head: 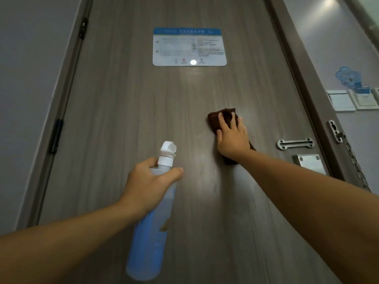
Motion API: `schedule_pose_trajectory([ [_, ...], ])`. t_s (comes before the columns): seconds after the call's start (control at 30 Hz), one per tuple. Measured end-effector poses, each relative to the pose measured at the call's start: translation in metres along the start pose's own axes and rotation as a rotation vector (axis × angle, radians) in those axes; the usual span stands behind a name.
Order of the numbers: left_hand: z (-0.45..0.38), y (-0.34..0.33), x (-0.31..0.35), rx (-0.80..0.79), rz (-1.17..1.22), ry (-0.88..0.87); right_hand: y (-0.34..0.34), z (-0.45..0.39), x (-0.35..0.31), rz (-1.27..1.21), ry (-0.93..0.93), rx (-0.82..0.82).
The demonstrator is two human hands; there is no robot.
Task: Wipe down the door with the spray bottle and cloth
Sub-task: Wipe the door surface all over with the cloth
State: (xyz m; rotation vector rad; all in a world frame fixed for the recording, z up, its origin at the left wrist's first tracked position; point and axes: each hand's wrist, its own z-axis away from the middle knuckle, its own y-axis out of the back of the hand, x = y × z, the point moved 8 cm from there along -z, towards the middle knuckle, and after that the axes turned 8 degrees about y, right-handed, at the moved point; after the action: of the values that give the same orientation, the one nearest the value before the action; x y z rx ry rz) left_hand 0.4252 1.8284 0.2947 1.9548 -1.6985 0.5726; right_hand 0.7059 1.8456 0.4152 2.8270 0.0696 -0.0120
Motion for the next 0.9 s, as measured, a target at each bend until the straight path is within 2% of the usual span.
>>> schedule_pose_trajectory([
  [0.1,0.000,-0.002,-0.002,0.001,0.009,0.012,-0.007,-0.004,-0.027,0.121,0.204,-0.075],
  [0.23,0.002,-0.011,-0.003,-0.002,0.013,0.007,-0.028,0.038,-0.050,0.302,0.661,-0.172],
  [0.33,0.004,-0.018,-0.006,-0.038,0.004,0.006,-0.030,0.056,-0.039,0.353,0.773,-0.231],
  [0.43,0.006,-0.021,-0.011,-0.079,0.021,0.017,-0.019,0.049,-0.016,0.356,0.692,-0.221],
  [0.57,0.008,-0.021,-0.014,-0.080,0.028,0.017,-0.001,0.021,0.010,0.259,0.361,-0.114],
  [0.63,0.011,-0.023,-0.018,-0.103,0.039,0.031,-0.003,0.015,0.009,0.206,0.259,-0.079],
  [0.8,0.033,-0.040,-0.033,-0.256,0.066,0.031,-0.010,0.024,0.004,0.137,0.203,-0.064],
  [0.9,0.041,-0.053,-0.049,-0.286,0.055,0.071,-0.014,0.030,0.006,0.142,0.200,-0.077],
])
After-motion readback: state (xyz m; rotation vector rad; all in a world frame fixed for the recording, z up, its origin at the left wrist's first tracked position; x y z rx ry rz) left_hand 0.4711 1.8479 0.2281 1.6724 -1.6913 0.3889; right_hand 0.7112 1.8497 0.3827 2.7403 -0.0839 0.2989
